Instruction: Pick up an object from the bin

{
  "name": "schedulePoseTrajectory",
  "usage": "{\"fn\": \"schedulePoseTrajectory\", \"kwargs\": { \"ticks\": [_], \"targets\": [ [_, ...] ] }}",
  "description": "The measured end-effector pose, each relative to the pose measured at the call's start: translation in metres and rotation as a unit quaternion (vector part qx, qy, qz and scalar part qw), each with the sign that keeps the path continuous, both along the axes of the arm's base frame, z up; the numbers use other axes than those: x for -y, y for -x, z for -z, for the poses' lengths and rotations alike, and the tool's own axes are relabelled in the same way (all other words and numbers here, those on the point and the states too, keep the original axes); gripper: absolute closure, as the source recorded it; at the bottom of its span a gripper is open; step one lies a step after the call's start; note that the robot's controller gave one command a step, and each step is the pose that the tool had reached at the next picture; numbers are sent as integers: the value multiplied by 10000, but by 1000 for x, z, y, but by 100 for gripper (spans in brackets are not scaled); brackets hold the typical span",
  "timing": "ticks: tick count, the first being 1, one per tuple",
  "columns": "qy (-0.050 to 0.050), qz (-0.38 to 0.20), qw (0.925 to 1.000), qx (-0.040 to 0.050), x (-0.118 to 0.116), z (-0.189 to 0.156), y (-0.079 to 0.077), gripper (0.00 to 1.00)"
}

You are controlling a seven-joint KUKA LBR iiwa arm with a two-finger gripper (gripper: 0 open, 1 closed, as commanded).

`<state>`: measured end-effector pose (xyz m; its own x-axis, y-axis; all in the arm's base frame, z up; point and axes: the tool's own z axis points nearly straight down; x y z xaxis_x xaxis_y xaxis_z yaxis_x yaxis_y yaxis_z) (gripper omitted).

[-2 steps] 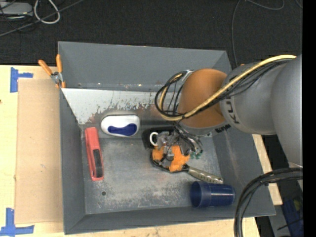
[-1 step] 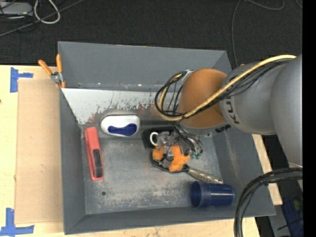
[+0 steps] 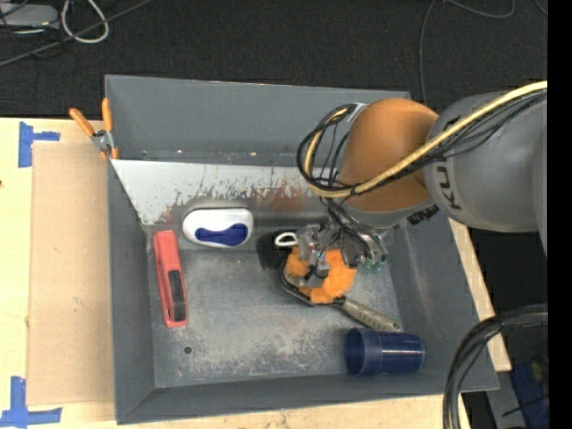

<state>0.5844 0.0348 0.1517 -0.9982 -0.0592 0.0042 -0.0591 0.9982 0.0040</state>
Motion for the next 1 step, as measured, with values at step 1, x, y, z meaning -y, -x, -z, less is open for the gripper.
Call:
{"fn": "schedulePoseTrajectory", "kwargs": {
  "ticks": [1],
  "targets": [
    [0, -12, 10000, 0, 0, -37, -4, 100]
  ]
}}
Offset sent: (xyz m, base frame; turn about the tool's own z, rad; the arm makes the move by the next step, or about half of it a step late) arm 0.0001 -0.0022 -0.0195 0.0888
